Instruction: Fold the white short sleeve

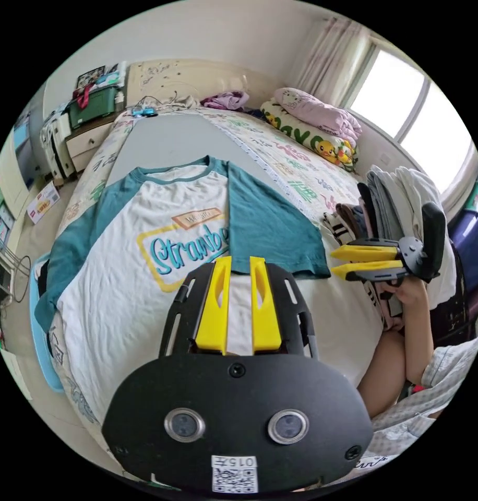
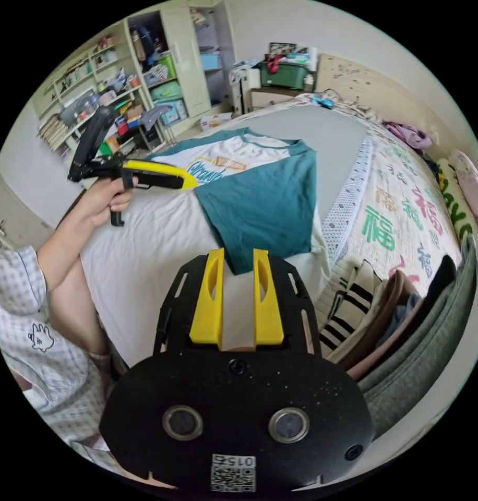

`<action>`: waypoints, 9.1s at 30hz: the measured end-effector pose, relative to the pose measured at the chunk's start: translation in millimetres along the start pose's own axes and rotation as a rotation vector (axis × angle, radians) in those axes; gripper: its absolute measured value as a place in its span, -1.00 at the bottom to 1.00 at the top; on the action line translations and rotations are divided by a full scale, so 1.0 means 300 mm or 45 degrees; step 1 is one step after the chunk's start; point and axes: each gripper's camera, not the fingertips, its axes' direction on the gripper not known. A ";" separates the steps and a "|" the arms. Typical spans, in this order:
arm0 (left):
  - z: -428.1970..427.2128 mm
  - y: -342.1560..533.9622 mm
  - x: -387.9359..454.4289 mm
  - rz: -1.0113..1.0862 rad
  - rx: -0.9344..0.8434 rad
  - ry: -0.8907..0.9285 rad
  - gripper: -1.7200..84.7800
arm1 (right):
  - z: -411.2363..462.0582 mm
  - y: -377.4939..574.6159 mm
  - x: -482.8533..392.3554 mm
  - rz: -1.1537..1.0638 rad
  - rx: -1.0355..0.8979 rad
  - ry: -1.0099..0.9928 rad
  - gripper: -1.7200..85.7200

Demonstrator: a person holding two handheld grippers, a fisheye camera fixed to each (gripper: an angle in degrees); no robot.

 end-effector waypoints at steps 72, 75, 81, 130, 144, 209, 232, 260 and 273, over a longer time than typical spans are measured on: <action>-0.626 1.055 -1.321 -1.478 0.833 0.546 -0.94 | 0.725 -0.839 -1.014 -0.557 0.143 -0.194 -0.93; -0.561 1.088 -1.333 -1.589 0.804 0.680 -0.94 | 0.913 -1.021 -1.225 -0.680 -0.016 -0.087 -0.85; -0.577 1.072 -1.331 -1.560 0.801 0.601 -0.94 | 1.384 -1.200 -1.526 -0.823 -0.411 0.325 -0.77; -0.505 0.464 -0.554 -0.069 0.081 -0.134 -0.79 | 0.721 -0.292 -0.516 -0.002 0.149 -0.102 -0.79; -0.366 0.346 -0.373 0.051 -0.059 -0.380 -0.83 | 0.729 -0.180 -0.683 -0.205 0.116 0.098 -0.93; -0.612 0.025 -0.732 -0.174 0.287 -0.152 -0.76 | 0.011 -0.411 0.464 0.464 0.331 0.089 -0.77; -0.201 -0.422 -0.931 -0.173 -0.003 -0.127 -0.95 | 0.281 -0.811 0.690 0.491 0.068 0.063 -0.94; -0.680 0.775 -0.217 0.949 -0.424 0.207 -0.97 | -0.247 0.236 -0.343 -0.475 -0.525 -0.132 -0.96; -0.869 0.765 -0.396 0.319 0.038 -0.010 -0.89 | -0.460 0.278 -0.131 0.163 0.015 -0.005 -0.84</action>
